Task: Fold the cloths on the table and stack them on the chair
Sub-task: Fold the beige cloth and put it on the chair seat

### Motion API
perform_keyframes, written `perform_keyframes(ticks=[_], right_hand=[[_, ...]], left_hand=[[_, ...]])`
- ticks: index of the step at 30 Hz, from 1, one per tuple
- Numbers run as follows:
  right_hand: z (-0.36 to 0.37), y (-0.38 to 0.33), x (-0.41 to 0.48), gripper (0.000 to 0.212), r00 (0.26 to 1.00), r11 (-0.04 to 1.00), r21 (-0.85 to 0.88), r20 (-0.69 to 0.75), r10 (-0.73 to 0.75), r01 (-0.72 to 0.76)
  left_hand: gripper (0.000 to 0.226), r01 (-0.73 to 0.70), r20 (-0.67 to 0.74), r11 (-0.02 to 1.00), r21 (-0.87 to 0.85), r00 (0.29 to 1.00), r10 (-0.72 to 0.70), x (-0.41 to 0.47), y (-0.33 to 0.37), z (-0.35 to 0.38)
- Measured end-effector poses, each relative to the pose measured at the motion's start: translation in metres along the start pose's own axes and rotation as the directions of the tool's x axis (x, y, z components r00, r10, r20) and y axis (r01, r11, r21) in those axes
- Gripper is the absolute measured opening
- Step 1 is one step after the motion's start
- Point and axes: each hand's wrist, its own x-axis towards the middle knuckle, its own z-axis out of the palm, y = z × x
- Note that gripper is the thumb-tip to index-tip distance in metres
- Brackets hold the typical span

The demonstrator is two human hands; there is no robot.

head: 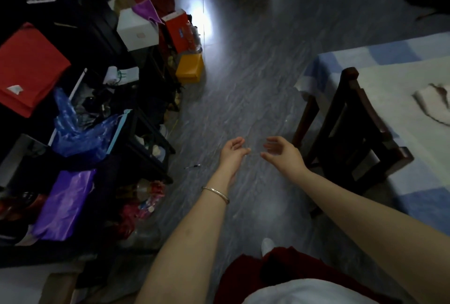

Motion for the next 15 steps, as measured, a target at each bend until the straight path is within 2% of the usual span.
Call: perform_keyframes(ticks=[9,15], right_hand=[[-0.004,-0.011,0.047,0.047,0.998,0.999,-0.009,-0.054,0.035,-0.035],[0.004,-0.03,0.088,0.047,0.984,0.996,0.057,-0.158,0.076,-0.068]], left_hand=[[0.047,0.021,0.063,0.999,0.037,0.998,-0.023,0.052,0.027,0.01],[0.049,0.006,0.155,0.997,0.075,0.988,-0.018,0.099,0.054,0.014]])
